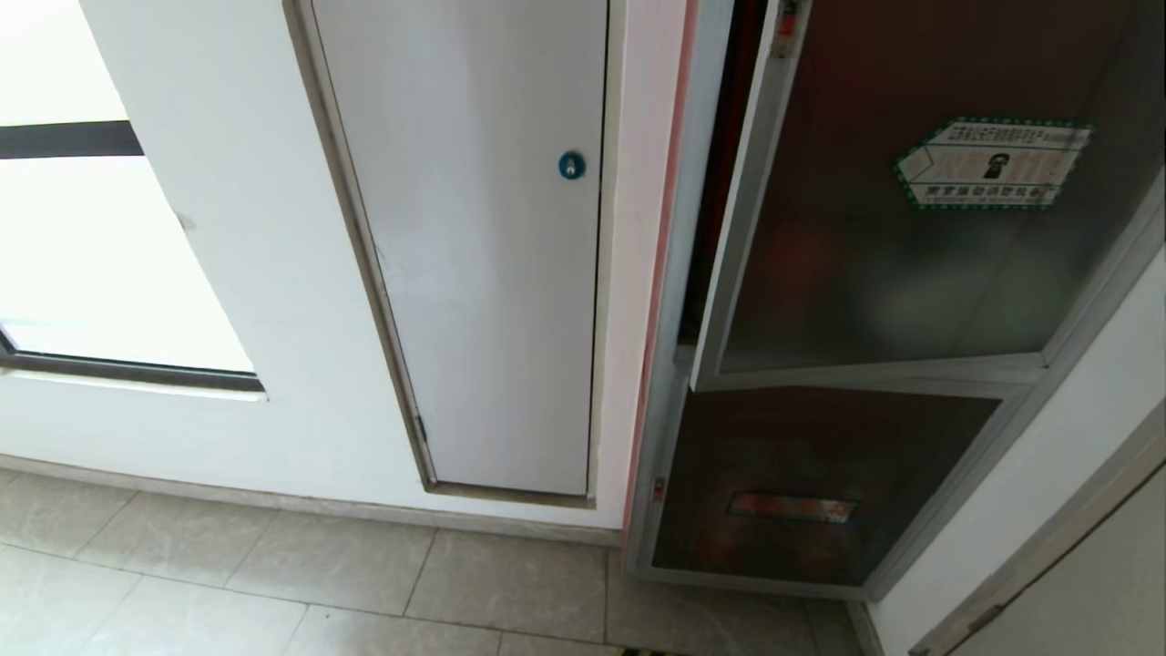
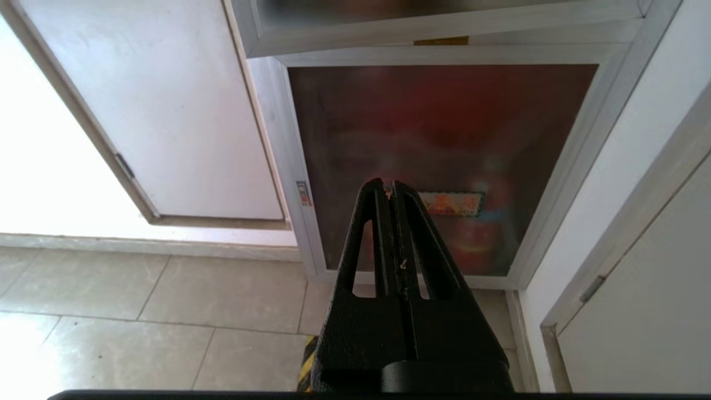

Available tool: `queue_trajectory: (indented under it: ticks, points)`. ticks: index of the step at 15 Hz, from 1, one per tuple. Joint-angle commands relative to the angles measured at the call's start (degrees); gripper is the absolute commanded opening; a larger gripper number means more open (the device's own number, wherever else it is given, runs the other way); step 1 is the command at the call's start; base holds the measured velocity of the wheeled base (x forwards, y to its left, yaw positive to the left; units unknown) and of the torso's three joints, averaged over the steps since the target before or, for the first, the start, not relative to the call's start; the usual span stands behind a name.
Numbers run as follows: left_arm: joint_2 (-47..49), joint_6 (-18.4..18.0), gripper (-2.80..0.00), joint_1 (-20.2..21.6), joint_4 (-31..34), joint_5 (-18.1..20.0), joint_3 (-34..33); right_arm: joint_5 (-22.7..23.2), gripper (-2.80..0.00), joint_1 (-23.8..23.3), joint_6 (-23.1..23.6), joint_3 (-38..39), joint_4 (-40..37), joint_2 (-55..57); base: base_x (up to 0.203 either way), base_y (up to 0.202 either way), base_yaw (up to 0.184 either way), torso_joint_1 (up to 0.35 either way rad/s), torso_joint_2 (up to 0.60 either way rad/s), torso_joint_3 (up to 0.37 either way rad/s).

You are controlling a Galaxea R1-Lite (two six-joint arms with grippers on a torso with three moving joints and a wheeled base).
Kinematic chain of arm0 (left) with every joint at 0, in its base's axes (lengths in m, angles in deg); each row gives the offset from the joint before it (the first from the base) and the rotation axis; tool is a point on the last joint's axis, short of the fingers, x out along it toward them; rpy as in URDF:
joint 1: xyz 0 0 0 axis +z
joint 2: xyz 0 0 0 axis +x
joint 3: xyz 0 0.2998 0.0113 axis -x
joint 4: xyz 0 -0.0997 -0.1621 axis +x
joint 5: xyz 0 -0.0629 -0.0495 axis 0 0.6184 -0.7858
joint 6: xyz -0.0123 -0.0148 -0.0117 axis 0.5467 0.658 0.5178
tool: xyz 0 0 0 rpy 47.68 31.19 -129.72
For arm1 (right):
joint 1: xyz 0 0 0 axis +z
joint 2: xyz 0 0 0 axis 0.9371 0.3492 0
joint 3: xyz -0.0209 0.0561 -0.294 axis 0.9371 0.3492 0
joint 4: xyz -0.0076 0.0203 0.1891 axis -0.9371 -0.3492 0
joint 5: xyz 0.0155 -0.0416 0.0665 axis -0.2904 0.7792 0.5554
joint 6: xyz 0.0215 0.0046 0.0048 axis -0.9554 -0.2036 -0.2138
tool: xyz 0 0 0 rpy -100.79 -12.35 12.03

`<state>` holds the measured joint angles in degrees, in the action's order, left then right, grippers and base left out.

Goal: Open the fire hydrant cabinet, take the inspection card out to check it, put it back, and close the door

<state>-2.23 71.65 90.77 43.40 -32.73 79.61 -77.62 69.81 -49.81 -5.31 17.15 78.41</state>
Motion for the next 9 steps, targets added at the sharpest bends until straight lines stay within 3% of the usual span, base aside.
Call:
queue_trajectory:
  ticks: [1,9]
  points:
    - [0.1,0.1,-2.8,0.0,0.0,0.0,0.0,0.0,-2.8,0.0,0.1,0.0,0.0,0.1,0.196,0.0,0.0,0.007,0.0,0.002]
    - [0.1,0.4,-2.8,0.0,0.0,-0.2,-0.1,0.1,-2.8,0.0,0.2,0.0,0.0,0.1,0.194,0.0,0.0,0.003,0.0,0.003]
